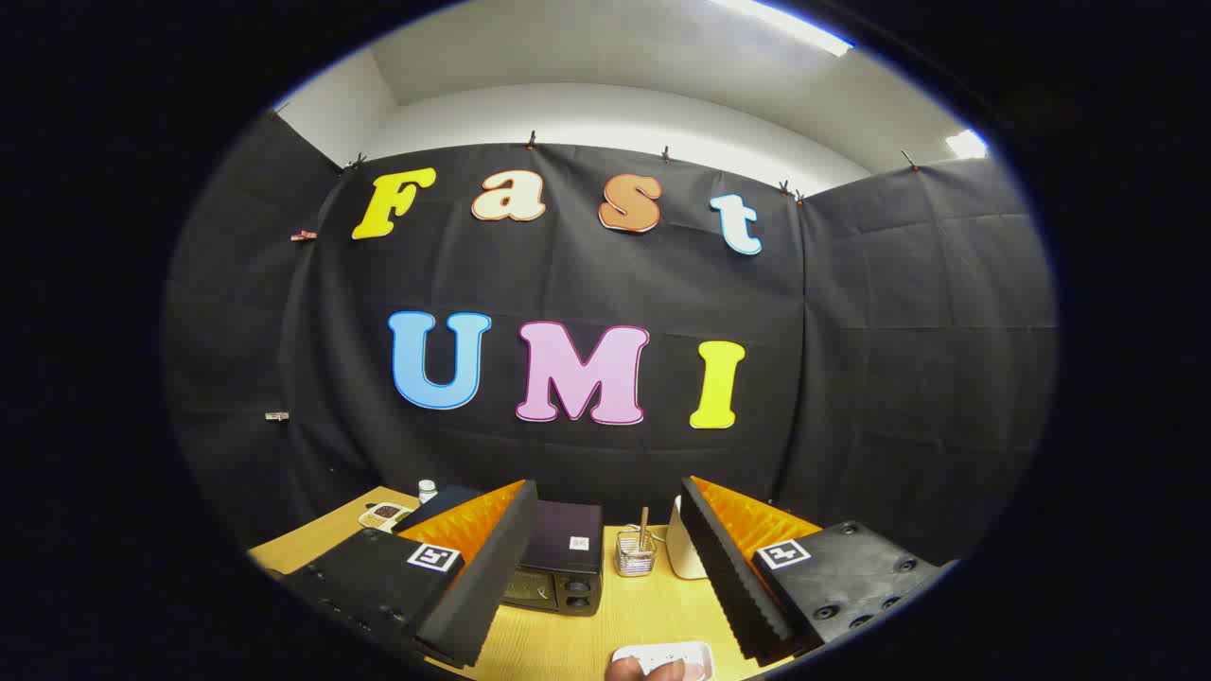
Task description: Open the toaster oven, put the food inside, and close the toaster oven door.
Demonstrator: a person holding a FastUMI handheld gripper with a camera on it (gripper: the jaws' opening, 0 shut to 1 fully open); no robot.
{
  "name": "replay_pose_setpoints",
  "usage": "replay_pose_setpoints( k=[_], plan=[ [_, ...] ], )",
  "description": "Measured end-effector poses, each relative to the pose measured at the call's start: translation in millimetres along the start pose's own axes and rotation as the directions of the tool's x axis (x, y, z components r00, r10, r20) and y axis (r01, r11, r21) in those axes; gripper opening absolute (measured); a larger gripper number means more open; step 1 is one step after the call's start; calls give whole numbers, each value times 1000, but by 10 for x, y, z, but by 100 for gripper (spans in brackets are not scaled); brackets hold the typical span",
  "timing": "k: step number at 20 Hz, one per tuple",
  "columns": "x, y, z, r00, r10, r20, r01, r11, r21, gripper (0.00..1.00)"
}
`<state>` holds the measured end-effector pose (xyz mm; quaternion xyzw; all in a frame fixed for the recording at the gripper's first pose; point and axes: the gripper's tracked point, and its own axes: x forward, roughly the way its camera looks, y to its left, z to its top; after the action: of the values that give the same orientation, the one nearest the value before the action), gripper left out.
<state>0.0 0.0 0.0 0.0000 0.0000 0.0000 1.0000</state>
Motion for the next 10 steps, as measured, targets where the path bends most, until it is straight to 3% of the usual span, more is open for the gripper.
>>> replay_pose_setpoints(
  k=[10],
  plan=[
    [5, -54, -66, 1000, -8, -15, 9, 1000, 20, 98]
  ],
)
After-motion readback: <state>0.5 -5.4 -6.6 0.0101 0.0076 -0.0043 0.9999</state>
